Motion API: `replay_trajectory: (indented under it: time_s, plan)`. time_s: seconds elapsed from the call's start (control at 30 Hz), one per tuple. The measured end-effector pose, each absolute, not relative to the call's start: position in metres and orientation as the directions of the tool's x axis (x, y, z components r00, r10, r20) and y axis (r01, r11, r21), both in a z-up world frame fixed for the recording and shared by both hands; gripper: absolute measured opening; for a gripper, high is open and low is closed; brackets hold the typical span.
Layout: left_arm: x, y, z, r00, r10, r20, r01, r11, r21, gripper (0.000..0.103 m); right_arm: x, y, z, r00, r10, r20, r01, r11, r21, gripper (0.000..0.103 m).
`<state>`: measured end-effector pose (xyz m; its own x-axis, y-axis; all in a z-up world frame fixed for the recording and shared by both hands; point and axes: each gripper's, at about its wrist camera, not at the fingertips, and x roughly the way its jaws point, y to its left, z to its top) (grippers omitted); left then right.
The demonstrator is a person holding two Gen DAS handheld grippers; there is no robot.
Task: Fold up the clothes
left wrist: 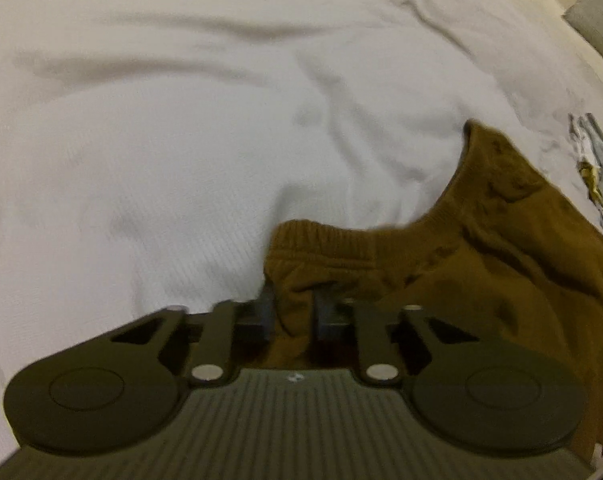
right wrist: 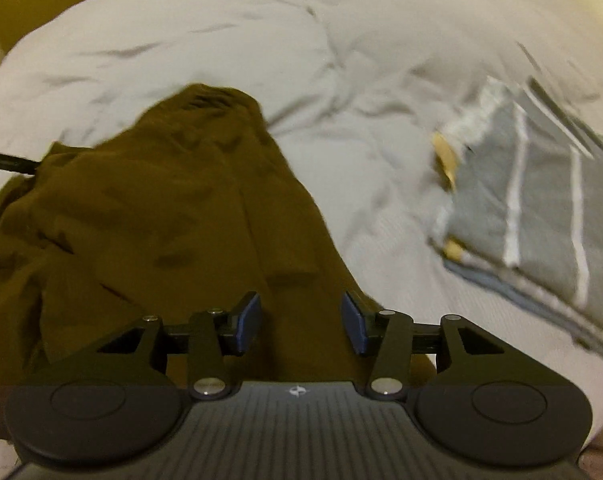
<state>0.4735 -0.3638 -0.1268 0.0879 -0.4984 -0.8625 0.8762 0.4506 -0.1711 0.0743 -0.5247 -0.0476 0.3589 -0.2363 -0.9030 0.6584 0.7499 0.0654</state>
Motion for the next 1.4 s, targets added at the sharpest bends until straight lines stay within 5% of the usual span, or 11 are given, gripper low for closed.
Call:
replay_trajectory:
  time_s: [0.4, 0.77, 0.83, 0.93, 1.0, 1.17, 1.3, 1.4]
  plan:
    - [0.463, -0.342, -0.103, 0.208, -0.459, -0.864, 0.833, 0.546, -0.09, 0.025, 0.044, -0.527, -0.053, 0.288, -0.271, -0.918, 0.715, 0.699, 0.018, 0.05]
    - [0.357, -0.296, -0.054, 0.205, -0.454, -0.867, 0.823, 0.559, -0.098, 0.029, 0.0, -0.551, -0.075, 0.277, -0.234, -0.932, 0.723, 0.689, 0.042, 0.054]
    - [0.336, -0.294, -0.059, 0.181, -0.43, -0.884, 0.821, 0.561, -0.104, 0.029, -0.002, -0.557, -0.085, 0.293, -0.187, -0.938, 0.705, 0.705, 0.08, 0.048]
    - [0.313, -0.289, -0.064, 0.155, -0.396, -0.905, 0.811, 0.574, -0.112, 0.029, -0.004, -0.561, -0.09, 0.309, -0.145, -0.94, 0.652, 0.752, 0.098, 0.003]
    - [0.306, -0.281, -0.062, 0.166, -0.377, -0.911, 0.804, 0.587, -0.097, 0.029, -0.008, -0.563, -0.083, 0.318, -0.158, -0.935, 0.622, 0.779, 0.08, 0.0]
    - [0.306, -0.257, -0.051, 0.201, -0.328, -0.923, 0.783, 0.62, -0.05, 0.033, -0.021, -0.573, -0.083, 0.298, -0.202, -0.933, 0.649, 0.759, 0.043, 0.006]
    - [0.313, -0.229, -0.041, 0.245, -0.293, -0.924, 0.782, 0.623, 0.01, 0.041, -0.011, -0.558, -0.073, 0.247, -0.31, -0.918, 0.664, 0.744, -0.073, 0.041]
    - [0.319, -0.203, -0.037, 0.254, -0.272, -0.928, 0.781, 0.624, 0.031, 0.041, -0.003, -0.535, -0.053, 0.227, -0.42, -0.878, 0.672, 0.721, -0.171, 0.039]
